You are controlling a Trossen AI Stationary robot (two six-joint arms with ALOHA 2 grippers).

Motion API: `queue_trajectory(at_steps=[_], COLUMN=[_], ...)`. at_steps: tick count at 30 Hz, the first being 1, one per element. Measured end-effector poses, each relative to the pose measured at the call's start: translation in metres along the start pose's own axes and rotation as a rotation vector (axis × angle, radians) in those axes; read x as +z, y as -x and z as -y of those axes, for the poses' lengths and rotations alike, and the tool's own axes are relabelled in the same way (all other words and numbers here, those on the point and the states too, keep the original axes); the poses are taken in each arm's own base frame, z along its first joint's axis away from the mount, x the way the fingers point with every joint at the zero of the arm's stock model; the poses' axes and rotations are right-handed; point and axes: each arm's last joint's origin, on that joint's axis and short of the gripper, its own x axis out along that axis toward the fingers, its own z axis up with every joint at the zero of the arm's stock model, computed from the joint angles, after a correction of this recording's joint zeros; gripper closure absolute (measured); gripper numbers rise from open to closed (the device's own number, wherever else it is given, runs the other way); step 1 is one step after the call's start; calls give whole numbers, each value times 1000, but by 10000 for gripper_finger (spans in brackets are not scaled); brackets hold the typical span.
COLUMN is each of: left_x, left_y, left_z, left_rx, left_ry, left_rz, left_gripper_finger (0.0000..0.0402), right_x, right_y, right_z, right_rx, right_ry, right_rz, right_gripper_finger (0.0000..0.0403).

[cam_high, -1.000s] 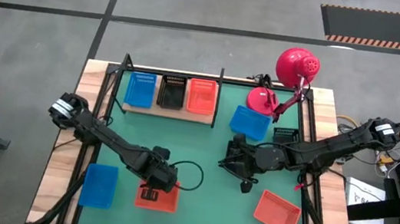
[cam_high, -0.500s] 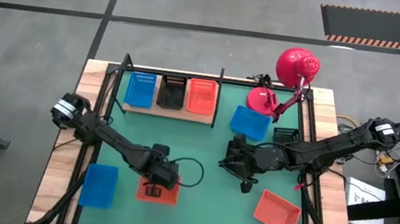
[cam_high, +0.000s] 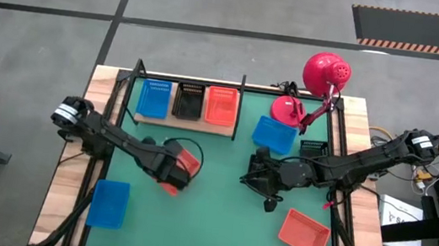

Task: Stack baskets on shelf by color
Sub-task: Stack the left orange bin on top of the orange bin on the shelf

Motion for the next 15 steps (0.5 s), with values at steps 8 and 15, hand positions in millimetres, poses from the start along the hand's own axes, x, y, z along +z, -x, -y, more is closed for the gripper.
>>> queue_trajectory(at_steps=[8,15], left_x=[4,5], left_y=[-3,4], left_z=[0,-2], left_rx=[-18,-77], left_ry=[18,-247], left_rz=[-62,-117], left_gripper_finger=[356,272], right_x=[-2,-3], right_y=[0,0], right_z=[-1,-1], right_rx=[6,10], right_ry=[-6,-4], right_rz=[-18,-27], right_gripper_finger=[369,369])
